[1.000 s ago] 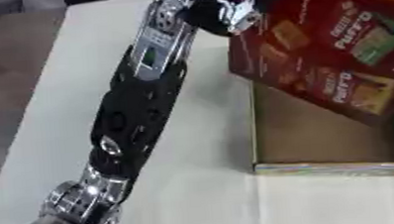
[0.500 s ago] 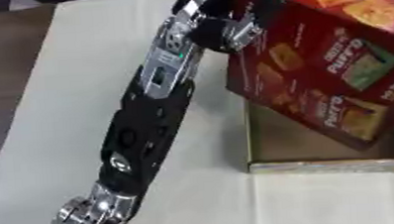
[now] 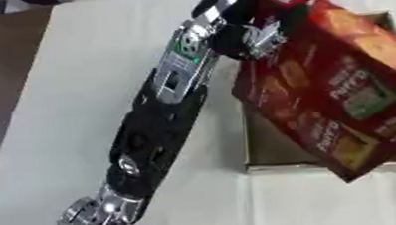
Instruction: Pick up objects on the table and place them in the box.
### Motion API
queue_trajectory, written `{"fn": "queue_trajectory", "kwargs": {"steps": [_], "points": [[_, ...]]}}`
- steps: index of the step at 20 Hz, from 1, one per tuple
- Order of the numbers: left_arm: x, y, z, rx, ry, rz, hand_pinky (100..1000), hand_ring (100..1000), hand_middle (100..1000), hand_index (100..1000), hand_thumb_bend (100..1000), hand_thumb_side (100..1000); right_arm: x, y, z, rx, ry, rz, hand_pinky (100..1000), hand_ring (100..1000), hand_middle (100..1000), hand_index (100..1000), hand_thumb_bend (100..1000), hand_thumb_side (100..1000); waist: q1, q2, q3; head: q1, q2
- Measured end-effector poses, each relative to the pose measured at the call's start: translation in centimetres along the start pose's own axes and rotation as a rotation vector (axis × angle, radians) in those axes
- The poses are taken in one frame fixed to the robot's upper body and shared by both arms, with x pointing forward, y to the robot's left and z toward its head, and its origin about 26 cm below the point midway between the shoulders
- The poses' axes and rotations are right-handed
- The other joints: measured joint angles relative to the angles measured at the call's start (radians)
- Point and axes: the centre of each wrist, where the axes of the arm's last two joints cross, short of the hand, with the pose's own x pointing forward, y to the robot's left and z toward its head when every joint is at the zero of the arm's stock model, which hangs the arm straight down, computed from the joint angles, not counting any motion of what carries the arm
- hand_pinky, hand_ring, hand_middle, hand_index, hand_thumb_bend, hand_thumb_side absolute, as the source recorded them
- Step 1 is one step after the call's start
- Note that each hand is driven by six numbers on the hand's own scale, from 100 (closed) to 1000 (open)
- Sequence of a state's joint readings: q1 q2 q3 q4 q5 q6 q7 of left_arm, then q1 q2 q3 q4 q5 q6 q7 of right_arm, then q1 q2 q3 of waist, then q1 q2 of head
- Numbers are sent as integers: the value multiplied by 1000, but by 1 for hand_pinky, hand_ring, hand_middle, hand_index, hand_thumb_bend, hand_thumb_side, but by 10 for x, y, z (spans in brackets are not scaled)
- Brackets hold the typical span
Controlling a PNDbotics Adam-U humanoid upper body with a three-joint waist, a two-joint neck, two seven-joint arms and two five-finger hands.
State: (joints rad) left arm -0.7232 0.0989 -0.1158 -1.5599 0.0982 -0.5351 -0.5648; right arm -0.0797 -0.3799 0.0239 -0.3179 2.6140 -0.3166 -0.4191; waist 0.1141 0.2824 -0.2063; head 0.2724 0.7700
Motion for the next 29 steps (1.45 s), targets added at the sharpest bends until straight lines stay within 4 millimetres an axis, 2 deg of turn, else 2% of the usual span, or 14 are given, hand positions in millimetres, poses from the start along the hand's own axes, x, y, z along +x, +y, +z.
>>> {"fn": "queue_trajectory", "kwargs": {"steps": [1, 2, 4, 7, 13, 15, 16, 19, 24, 29], "points": [[-1, -2, -2, -6, 1, 7, 691, 954, 997, 959, 100, 759, 0, 0, 0, -1, -1, 0, 345, 541, 662, 771, 100, 1000, 0, 0, -2, 0, 0], [-2, -3, -4, -13, -1, 10, 793, 1000, 1000, 1000, 100, 746, 0, 0, 0, 0, -2, -1, 345, 540, 662, 771, 100, 1000, 0, 0, -4, 0, 0], [-3, -4, -7, -22, -2, 13, 801, 1000, 1000, 1000, 100, 742, 0, 0, 0, 1, -4, -1, 345, 540, 662, 771, 100, 1000, 1, 0, -4, 0, 0], [-5, -4, -8, -17, -5, 11, 795, 1000, 1000, 1000, 100, 726, -1, -1, 0, 1, -3, 0, 345, 540, 662, 771, 100, 1000, 1, 0, -4, -1, 0], [-4, 0, -6, 29, -34, -2, 762, 958, 995, 994, 200, 563, -2, -1, 0, -1, 0, 2, 345, 540, 661, 771, 100, 1000, 1, 0, 0, -9, 0], [0, 2, -9, 62, -77, -2, 725, 925, 963, 967, 136, 515, -2, -1, 0, -1, 0, 2, 345, 540, 661, 771, 100, 1000, 1, 0, 4, -9, 0], [4, 5, -10, 85, -109, 1, 698, 904, 944, 949, 100, 532, -2, -1, 0, -1, 0, 2, 344, 539, 661, 771, 100, 1000, 1, 0, 6, -10, 0], [21, 15, -15, 147, -223, 22, 672, 878, 916, 921, 100, 643, -1, -1, 0, -3, 3, 3, 344, 537, 659, 770, 100, 1000, 0, 0, 16, -17, 0], [52, 33, -16, 186, -366, 81, 663, 865, 901, 904, 100, 654, 7, 4, 1, 3, 7, 1, 342, 535, 658, 769, 100, 1000, -1, -5, 45, -19, -1], [72, 42, -4, 183, -406, 111, 659, 862, 911, 897, 100, 656, 12, 6, 2, 0, 15, 4, 341, 533, 656, 769, 100, 1000, -19, -13, 79, -21, -2]]}}
